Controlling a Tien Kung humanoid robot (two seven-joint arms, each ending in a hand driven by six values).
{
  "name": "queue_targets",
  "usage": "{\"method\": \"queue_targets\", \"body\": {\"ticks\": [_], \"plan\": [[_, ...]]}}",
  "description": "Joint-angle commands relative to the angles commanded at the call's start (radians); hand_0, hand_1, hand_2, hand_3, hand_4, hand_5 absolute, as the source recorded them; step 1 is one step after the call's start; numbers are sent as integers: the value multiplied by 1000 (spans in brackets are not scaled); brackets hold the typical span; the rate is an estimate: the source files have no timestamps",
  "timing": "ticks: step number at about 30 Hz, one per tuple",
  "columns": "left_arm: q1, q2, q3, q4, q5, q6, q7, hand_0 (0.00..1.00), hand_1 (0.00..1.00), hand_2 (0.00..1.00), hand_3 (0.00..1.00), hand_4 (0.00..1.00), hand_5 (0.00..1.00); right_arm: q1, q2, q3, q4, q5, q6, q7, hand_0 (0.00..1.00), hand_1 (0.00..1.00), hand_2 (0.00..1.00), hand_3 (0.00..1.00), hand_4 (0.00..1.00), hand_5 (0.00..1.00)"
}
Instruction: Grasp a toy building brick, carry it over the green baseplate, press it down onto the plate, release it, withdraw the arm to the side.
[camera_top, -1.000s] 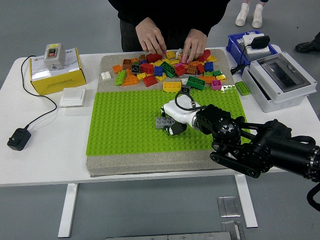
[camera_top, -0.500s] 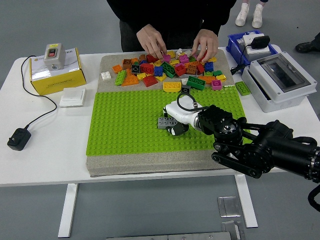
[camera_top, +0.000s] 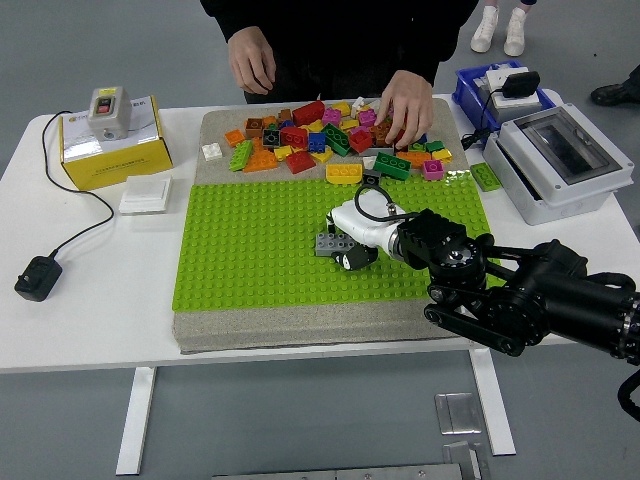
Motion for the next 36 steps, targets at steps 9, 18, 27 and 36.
{"method": "queue_targets", "body": {"ticks": [9, 18, 27, 36], "plan": [[-1, -1, -1, 0, 0, 1, 0, 753, 699, 673, 710, 394, 475, 0, -2, -1, 4, 3, 3, 1, 94, 202, 650, 710, 458, 271], [0, -1, -3, 0, 1, 1, 1, 753, 698, 673, 710, 393, 475, 2, -3, -10, 10, 21, -7, -3, 94, 205, 700, 751, 466, 276], [1, -2, -3, 0, 1, 1, 1, 752, 698, 672, 711, 392, 473, 2, -3, -13, 12, 33, -6, -6, 94, 206, 700, 752, 470, 280], [4, -3, -1, 0, -3, 1, 0, 752, 697, 670, 710, 391, 473, 1, -6, -15, 20, 41, -4, -7, 94, 205, 701, 753, 485, 288]]}}
